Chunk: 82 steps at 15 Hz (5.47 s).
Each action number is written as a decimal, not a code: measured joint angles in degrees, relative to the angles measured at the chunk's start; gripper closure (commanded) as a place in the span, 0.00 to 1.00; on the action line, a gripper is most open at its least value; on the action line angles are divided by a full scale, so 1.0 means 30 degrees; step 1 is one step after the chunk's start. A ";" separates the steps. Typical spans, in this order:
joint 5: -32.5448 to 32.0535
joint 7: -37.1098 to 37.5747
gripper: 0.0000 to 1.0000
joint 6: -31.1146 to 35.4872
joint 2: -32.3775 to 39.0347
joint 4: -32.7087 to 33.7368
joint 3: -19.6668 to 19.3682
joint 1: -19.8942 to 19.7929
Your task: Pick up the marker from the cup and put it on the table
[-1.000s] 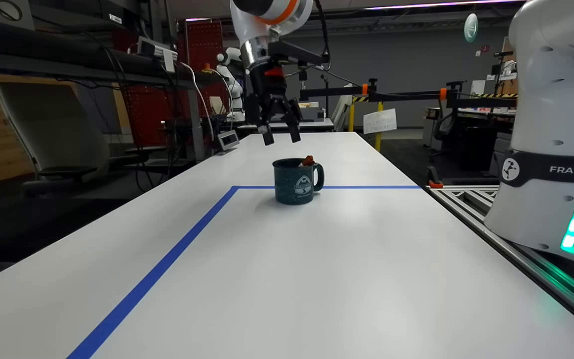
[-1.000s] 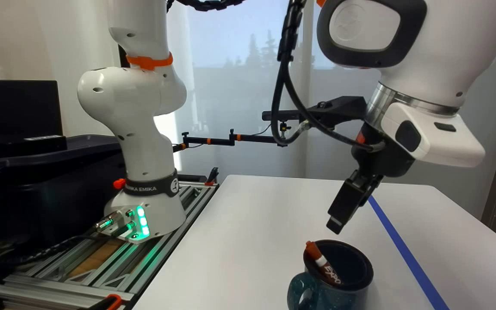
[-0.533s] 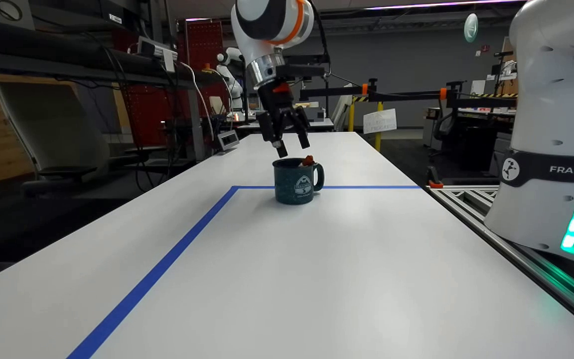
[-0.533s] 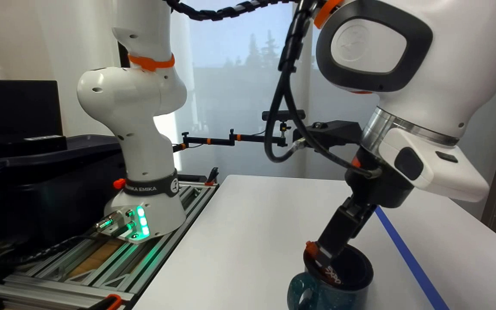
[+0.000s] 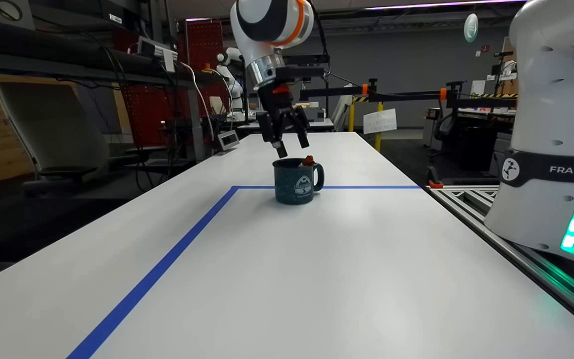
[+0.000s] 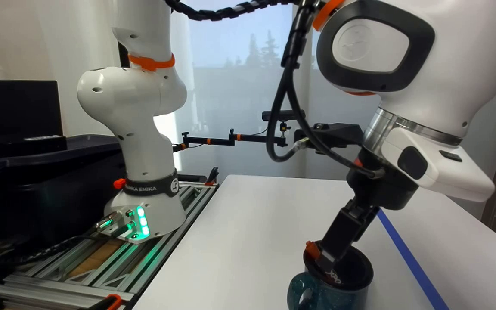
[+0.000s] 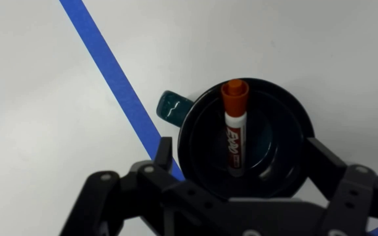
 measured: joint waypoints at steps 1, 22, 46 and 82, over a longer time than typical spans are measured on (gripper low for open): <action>0.0054 0.0000 0.00 -0.0001 0.0018 0.0015 0.0000 -0.0015; 0.0122 -0.0343 0.49 -0.0601 0.1568 0.1242 0.0213 -0.0013; 0.0028 -0.2875 0.95 -0.2082 0.2347 0.1775 0.0536 -0.0012; 0.4106 -1.0079 0.54 1.3646 -0.1477 -0.8698 0.3725 0.2482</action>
